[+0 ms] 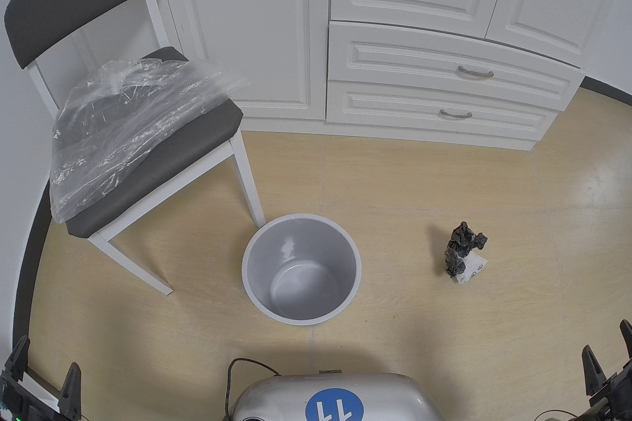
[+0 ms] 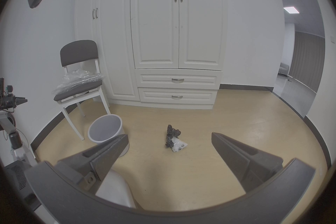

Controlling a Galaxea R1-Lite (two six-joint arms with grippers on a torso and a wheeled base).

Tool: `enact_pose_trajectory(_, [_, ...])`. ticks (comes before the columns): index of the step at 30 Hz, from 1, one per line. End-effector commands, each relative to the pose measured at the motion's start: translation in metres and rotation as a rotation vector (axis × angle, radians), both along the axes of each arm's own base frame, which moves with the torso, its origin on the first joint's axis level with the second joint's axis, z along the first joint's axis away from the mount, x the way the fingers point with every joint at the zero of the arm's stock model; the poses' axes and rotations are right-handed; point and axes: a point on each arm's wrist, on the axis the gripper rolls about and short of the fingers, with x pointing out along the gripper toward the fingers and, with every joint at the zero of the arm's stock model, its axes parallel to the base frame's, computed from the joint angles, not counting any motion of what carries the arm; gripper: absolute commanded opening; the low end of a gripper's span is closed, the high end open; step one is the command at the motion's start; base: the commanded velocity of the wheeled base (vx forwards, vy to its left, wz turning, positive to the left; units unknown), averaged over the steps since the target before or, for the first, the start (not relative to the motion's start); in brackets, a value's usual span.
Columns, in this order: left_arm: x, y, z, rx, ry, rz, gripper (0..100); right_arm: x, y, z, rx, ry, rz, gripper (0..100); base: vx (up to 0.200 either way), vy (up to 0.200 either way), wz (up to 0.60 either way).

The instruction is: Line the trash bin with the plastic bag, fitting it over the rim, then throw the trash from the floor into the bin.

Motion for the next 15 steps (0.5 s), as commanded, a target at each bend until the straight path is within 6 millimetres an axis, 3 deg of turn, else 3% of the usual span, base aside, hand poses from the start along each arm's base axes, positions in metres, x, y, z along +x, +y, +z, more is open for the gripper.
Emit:
enact_pose_trajectory(1, [0.0,-0.0002,-0.005,0.007,-0.001,-0.005,100,0.0,0.0,-0.005,-0.007,0.001,-0.003,100,0.0,0.0,0.0])
enact_pose_trajectory(10, [0.0,-0.0009,-0.0043,0.041,-0.008,-0.034,100,0.0,0.0004,-0.0048,-0.049,-0.001,0.014,100,0.0,0.0,0.0])
enact_pose_trajectory(15, [-0.0001,-0.0001,-0.0046,-0.044,-0.002,-0.006,100,0.0,0.0002,-0.0045,0.019,-0.003,0.008,100,0.0,0.0,0.0])
